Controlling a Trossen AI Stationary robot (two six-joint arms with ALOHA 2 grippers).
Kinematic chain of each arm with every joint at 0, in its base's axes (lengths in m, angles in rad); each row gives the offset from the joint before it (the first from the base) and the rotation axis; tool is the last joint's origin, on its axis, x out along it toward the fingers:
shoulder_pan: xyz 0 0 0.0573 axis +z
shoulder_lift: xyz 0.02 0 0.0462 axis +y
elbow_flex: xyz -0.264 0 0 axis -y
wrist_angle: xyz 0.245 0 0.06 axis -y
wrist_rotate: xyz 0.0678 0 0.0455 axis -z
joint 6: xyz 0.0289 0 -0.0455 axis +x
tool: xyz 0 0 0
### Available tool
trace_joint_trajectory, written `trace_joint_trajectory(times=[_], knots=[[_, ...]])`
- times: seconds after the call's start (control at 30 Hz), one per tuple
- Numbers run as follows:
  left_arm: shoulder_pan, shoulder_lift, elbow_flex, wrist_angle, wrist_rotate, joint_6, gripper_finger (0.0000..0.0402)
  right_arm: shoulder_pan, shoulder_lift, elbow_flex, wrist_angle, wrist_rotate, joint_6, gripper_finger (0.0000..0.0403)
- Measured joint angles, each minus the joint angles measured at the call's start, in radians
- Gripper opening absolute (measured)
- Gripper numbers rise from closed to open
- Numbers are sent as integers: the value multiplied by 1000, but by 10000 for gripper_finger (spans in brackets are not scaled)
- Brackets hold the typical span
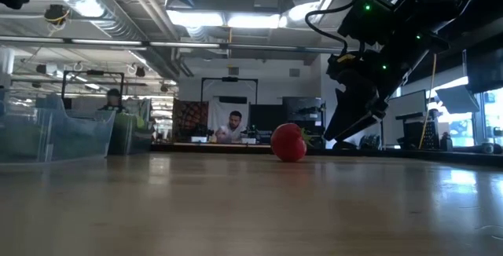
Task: Sort produce into baskets
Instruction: Put the bottom tomato into the white bin
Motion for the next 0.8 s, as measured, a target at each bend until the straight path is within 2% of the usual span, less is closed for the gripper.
trace_joint_trajectory(times=[0.8], knots=[[2,32,0,-7,0,-57,224,0,0,0,0,0,0,292]])
